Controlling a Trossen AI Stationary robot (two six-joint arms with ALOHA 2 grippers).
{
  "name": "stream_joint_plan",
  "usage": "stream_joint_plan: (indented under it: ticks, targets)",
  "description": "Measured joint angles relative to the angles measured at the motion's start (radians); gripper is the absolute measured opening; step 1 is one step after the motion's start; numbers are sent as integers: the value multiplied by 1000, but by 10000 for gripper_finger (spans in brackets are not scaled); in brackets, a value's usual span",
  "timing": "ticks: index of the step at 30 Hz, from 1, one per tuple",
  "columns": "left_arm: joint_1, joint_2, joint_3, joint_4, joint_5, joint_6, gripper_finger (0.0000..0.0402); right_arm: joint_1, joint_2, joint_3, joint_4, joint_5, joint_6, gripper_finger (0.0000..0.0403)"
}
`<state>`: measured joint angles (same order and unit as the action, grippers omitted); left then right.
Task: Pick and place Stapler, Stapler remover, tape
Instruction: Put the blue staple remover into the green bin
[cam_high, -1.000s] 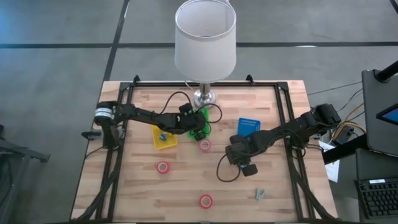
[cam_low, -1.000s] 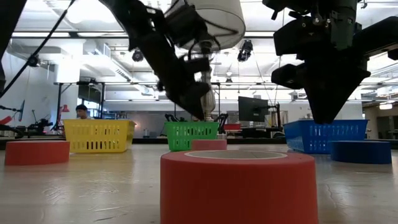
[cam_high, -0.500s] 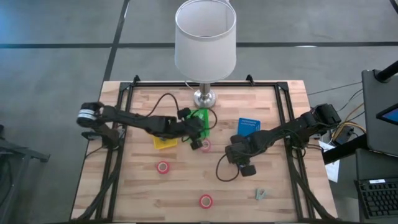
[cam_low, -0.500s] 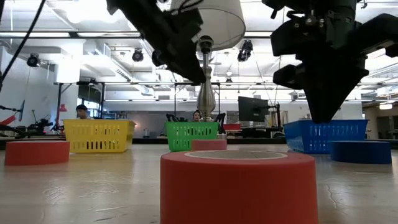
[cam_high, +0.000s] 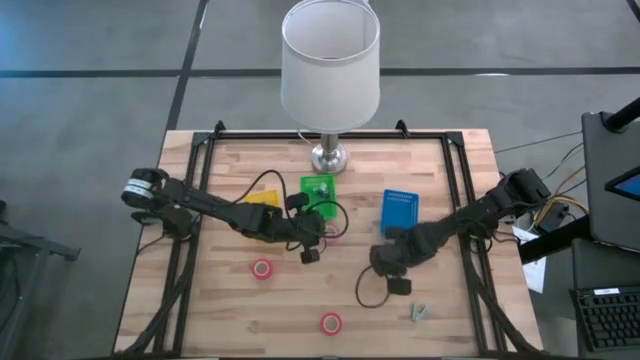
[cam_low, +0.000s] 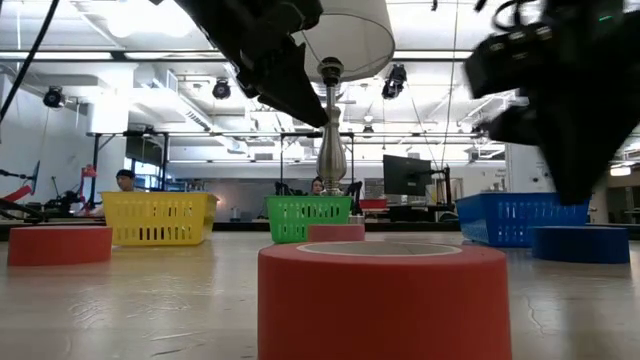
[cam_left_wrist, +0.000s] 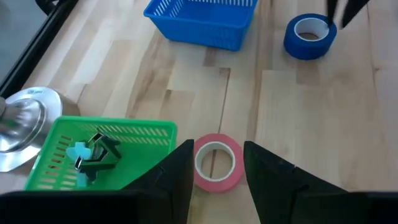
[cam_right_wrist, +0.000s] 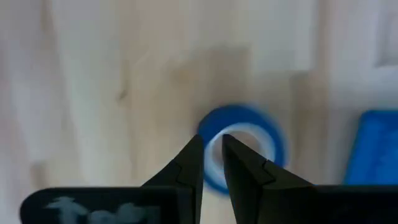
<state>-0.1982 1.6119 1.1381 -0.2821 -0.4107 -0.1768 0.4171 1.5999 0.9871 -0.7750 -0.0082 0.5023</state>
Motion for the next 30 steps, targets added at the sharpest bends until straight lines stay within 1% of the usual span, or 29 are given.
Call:
stream_joint_plan:
  ticks: [6, 10, 15, 21, 26, 28, 30]
  targets:
    - [0, 0, -7, -5, -18, 23, 142, 143, -4, -1, -8, -53, 45, 64]
    - [0, 1, -20, -4, -31, 23, 142, 234, 1, -2, -5, -55, 46, 68]
    - [0, 1, -35, -3, -33, 10, 142, 315, 0, -2, -4, -53, 76, 73]
    - [0, 2, -47, 3, -33, 0, 142, 380, 0, -2, 4, -52, 60, 70]
    - [0, 2, -47, 5, -33, -6, 142, 423, 0, -2, 4, -46, -16, 74]
    - [0, 2, -47, 7, -36, -6, 142, 425, 0, -1, 5, -30, -33, 77]
    - [0, 2, -47, 8, -36, -6, 142, 423, -1, -1, 9, 12, -39, 79]
